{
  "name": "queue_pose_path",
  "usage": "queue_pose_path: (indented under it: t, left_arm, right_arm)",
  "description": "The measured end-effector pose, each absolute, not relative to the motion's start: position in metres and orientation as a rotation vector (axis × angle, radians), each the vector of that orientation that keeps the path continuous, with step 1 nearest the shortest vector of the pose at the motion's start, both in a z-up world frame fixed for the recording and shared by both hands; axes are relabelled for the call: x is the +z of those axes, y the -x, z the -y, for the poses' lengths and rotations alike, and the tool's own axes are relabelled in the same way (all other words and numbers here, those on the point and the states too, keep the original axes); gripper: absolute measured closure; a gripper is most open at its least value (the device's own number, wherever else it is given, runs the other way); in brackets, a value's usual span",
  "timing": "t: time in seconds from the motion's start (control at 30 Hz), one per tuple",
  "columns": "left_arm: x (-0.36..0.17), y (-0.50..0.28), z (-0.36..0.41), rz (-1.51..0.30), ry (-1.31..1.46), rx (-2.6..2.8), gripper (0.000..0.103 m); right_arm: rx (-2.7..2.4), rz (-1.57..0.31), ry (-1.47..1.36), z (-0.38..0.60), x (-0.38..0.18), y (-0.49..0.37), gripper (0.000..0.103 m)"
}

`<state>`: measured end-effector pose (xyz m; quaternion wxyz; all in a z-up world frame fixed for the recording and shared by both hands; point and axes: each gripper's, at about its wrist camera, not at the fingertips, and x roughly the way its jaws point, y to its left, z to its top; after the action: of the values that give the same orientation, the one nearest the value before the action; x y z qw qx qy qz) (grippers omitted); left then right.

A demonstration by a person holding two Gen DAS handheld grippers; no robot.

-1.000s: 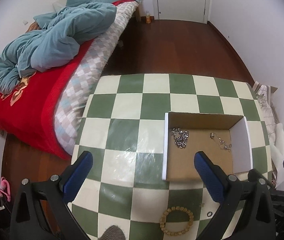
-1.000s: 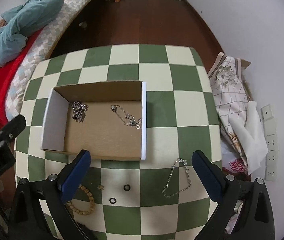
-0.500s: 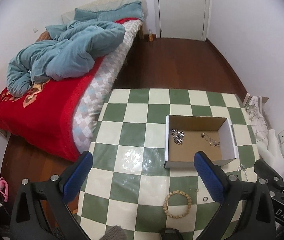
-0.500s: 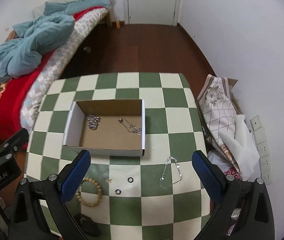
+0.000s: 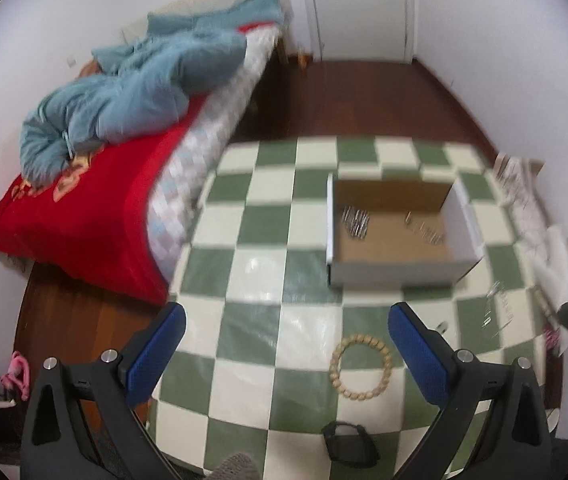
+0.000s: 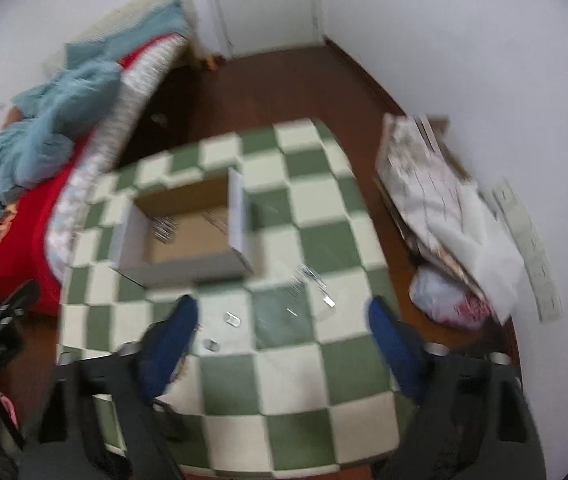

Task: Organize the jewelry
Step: 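Grasp the silver link bracelet with the right tool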

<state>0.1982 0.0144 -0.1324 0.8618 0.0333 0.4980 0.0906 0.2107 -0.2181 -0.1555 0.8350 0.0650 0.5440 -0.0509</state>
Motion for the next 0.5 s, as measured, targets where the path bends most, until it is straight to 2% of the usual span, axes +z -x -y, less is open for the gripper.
queue_pose_path:
  t: [0.23, 0.3, 0.43, 0.5]
  left_arm:
    - [-0.209, -0.214, -0.026, -1.232, -0.068, 0.235, 0.0]
    - [-0.225, -0.217, -0.027, -1.27, -0.08, 0.237, 0.0]
    - [-0.238, -0.222, -0.023, -1.292, -0.101, 0.224, 0.0]
    - [-0.241, -0.226, -0.02, -1.297, -0.108, 0.218, 0.0]
  right_arm:
    - [-0.148, -1.299, -0.16, 0.251, -0.248, -0.232, 0.032]
    - [-0.166, -1.32, -0.171, 0.259, -0.267, -0.24, 0.04]
    - [-0.196, -1.321, -0.174, 0.271, -0.286, -0.258, 0.044]
    - [-0.194, -1.334, -0.168, 0.274, -0.294, -0.268, 0.049]
